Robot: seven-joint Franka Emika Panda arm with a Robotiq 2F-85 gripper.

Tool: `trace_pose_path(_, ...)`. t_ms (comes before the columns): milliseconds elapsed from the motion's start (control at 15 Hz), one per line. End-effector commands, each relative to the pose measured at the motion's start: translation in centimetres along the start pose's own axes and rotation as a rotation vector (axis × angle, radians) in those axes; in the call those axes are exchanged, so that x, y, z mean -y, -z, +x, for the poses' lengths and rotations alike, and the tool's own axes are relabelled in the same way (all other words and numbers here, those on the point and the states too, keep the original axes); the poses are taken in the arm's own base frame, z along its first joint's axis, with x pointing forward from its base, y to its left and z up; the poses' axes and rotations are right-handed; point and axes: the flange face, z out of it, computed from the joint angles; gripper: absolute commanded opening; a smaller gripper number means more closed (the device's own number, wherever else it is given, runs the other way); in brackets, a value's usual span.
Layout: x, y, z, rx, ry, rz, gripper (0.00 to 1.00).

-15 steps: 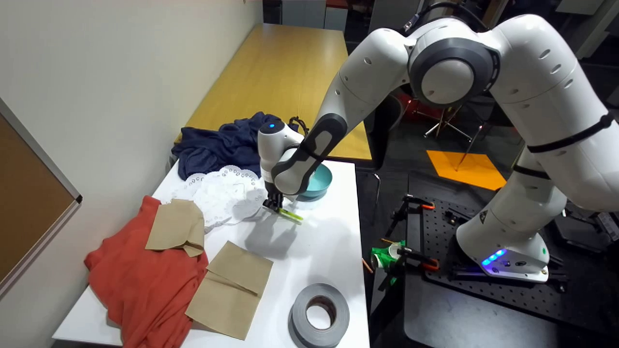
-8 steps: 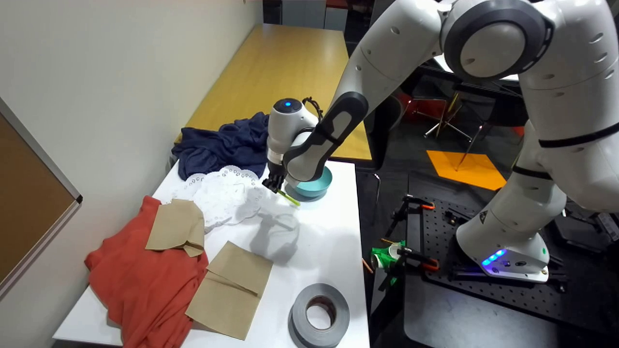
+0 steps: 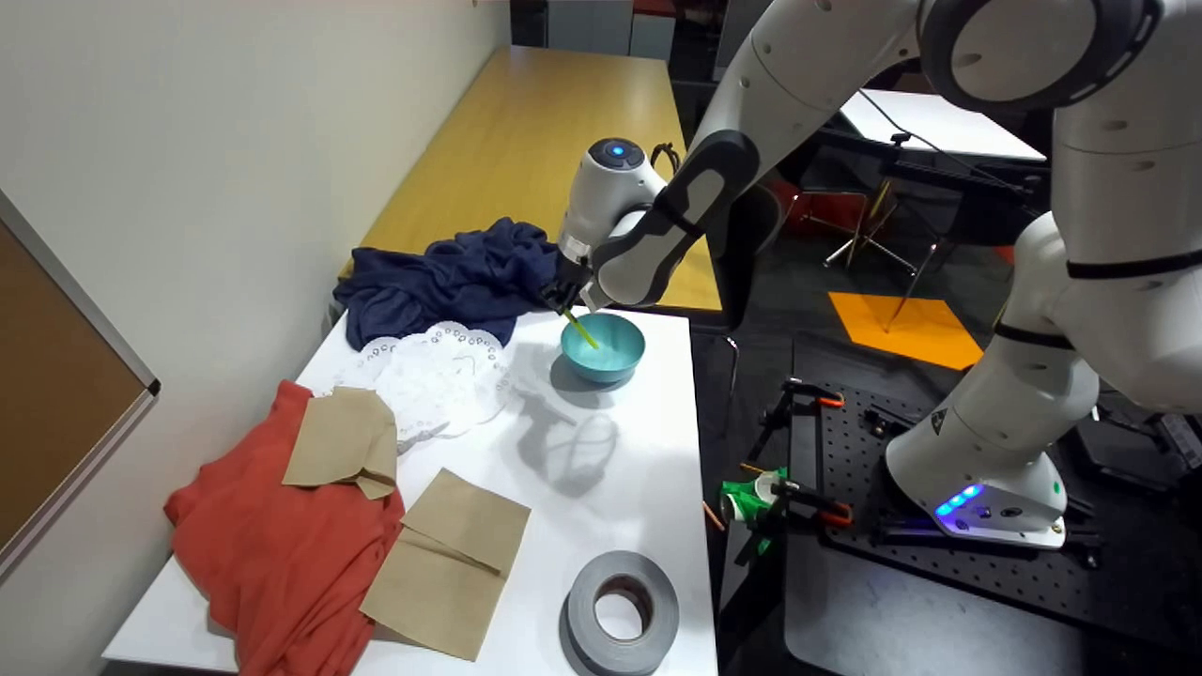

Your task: Put the yellow pen inside the green bowl

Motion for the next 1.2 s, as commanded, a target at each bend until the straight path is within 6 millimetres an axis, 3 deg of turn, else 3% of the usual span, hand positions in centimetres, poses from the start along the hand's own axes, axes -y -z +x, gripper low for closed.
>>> trace_pose_path(0,-2.4,0.8,0.7,-0.059,-0.094,-0.022,0.04)
trace_pose_path(267,-4.1,-0.2,1.6,-0.060,-0.152,-0.053,0.04)
trace_pose_path(800,-4.6,-3.3,0.2,-0.008,-0.212,-0.069,0.04)
trace_pose_path(867,-4.7,-3.6,0.1,-0.004,-0.218,-0.071,0.38)
trace_pose_path(1133,-4.7,-4.2,0.0,0.006,-0.225,-0.072,0.65)
